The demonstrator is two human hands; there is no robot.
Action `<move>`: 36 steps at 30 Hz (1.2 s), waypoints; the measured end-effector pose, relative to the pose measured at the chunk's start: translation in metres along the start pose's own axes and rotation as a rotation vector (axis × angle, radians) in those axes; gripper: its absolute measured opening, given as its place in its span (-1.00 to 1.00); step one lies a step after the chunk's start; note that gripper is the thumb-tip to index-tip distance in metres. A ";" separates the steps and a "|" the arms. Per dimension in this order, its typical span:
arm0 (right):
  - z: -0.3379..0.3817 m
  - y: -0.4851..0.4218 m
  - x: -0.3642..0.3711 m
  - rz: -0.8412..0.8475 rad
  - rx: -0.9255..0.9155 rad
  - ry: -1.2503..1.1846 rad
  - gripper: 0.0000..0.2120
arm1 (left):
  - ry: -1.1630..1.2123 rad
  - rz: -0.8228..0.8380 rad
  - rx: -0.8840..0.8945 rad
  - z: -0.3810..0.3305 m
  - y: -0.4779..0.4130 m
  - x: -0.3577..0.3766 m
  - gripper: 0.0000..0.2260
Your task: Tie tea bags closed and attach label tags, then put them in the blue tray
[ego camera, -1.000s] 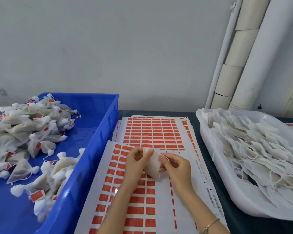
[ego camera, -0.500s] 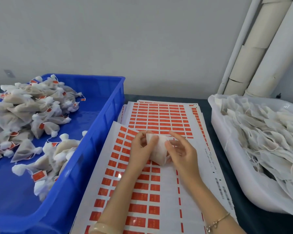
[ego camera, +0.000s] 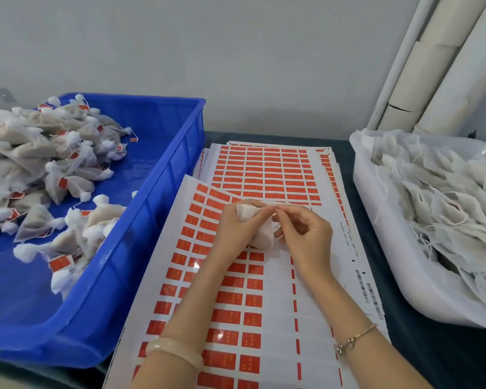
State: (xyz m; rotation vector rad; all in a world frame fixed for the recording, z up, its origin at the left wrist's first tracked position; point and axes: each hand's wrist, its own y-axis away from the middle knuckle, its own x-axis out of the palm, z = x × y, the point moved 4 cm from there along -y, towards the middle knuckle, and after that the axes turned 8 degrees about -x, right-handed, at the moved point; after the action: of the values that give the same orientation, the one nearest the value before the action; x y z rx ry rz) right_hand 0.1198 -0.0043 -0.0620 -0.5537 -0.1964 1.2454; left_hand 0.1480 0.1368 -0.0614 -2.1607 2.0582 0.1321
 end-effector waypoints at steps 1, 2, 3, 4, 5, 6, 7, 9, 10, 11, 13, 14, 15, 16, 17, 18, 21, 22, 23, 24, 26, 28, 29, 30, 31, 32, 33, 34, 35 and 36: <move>0.001 0.000 0.001 0.007 -0.009 0.019 -0.88 | -0.010 0.003 0.002 0.001 0.000 0.000 -0.95; 0.001 0.000 0.001 0.011 -0.023 0.045 -0.89 | -0.015 0.014 0.001 0.000 0.000 0.001 -0.94; 0.002 0.000 0.002 0.013 -0.037 0.071 -0.89 | -0.023 0.030 0.002 0.000 0.000 0.002 -0.93; 0.002 -0.001 0.002 0.012 -0.049 0.092 -0.90 | -0.029 0.049 0.004 0.000 0.000 0.003 -0.91; 0.002 -0.001 0.001 0.008 -0.054 0.106 -0.90 | -0.030 0.065 0.003 0.001 0.000 0.004 -0.90; 0.002 -0.001 0.001 0.002 -0.054 0.114 -0.89 | -0.023 0.079 0.001 0.000 0.001 0.005 -0.89; 0.002 -0.001 0.001 -0.002 -0.051 0.120 -0.88 | -0.014 0.091 0.006 -0.001 0.001 0.005 -0.91; 0.001 -0.001 0.000 -0.009 -0.041 0.127 -0.88 | 0.005 0.109 0.048 -0.005 0.003 0.007 -0.88; 0.001 -0.001 0.000 -0.018 -0.036 0.130 -0.89 | 0.020 0.109 0.072 -0.008 0.004 0.007 -0.84; 0.001 -0.001 -0.001 -0.029 -0.029 0.132 -0.90 | 0.042 0.102 0.093 -0.010 0.005 0.006 -0.81; 0.001 -0.002 -0.004 -0.056 -0.013 0.138 -0.93 | 0.083 0.097 0.130 -0.013 0.006 0.005 -0.81; 0.000 -0.003 -0.005 -0.067 -0.004 0.144 -0.94 | 0.093 0.099 0.142 -0.014 0.007 0.005 -0.81; 0.000 -0.004 -0.006 -0.077 0.003 0.154 -0.95 | 0.099 0.102 0.148 -0.013 0.007 0.005 -0.81; 0.000 -0.004 -0.007 -0.086 0.006 0.167 -0.96 | 0.102 0.104 0.151 -0.013 0.006 0.005 -0.81; -0.001 -0.005 -0.009 -0.095 0.005 0.180 -0.96 | 0.106 0.103 0.153 -0.012 0.006 0.006 -0.81; -0.001 -0.006 -0.011 -0.104 0.003 0.193 -0.97 | 0.112 0.103 0.156 -0.012 0.006 0.006 -0.81; -0.003 -0.009 -0.014 -0.130 0.002 0.244 -0.97 | 0.128 0.101 0.179 -0.011 0.006 0.006 -0.82; -0.003 -0.009 -0.014 -0.136 0.004 0.261 -0.98 | 0.130 0.106 0.183 -0.011 0.006 0.006 -0.82; -0.003 -0.009 -0.014 -0.138 0.006 0.272 -0.98 | 0.132 0.117 0.187 -0.011 0.005 0.007 -0.82; -0.003 -0.009 -0.014 -0.140 0.011 0.276 -0.98 | 0.130 0.137 0.187 -0.011 0.006 0.008 -0.83; -0.005 -0.010 -0.015 -0.144 0.047 0.262 -0.97 | 0.118 0.188 0.172 -0.009 0.005 0.010 -0.84; -0.010 -0.014 -0.019 -0.138 0.159 0.155 -0.93 | 0.131 0.226 0.128 -0.011 0.007 0.010 -0.81; -0.012 -0.015 -0.022 -0.130 0.239 0.048 -0.89 | 0.136 0.239 0.102 -0.010 0.008 0.009 -0.77; -0.013 -0.016 -0.024 -0.120 0.312 -0.093 -0.86 | 0.123 0.249 0.077 -0.009 0.007 0.009 -0.74; -0.012 -0.017 -0.024 -0.110 0.359 -0.248 -0.83 | 0.105 0.251 0.048 -0.007 0.007 0.009 -0.75; -0.010 -0.018 -0.025 -0.104 0.378 -0.384 -0.82 | 0.074 0.240 0.011 -0.005 0.006 0.008 -0.78; -0.008 -0.019 -0.026 -0.102 0.378 -0.482 -0.82 | 0.044 0.227 -0.041 -0.001 0.006 0.007 -0.81; -0.006 -0.020 -0.026 -0.103 0.368 -0.546 -0.82 | 0.017 0.225 -0.083 0.003 0.007 0.006 -0.81; -0.005 -0.020 -0.026 -0.109 0.355 -0.592 -0.83 | 0.001 0.235 -0.120 0.005 0.009 0.006 -0.80; -0.004 -0.021 -0.027 -0.121 0.346 -0.630 -0.84 | 0.012 0.267 -0.160 0.006 0.011 0.006 -0.78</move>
State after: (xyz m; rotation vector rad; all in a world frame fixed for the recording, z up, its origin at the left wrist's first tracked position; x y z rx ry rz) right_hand 0.1305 -0.0349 -0.0514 0.1609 -0.5219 1.2693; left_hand 0.1378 0.1313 -0.0687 -1.9604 2.4105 0.3263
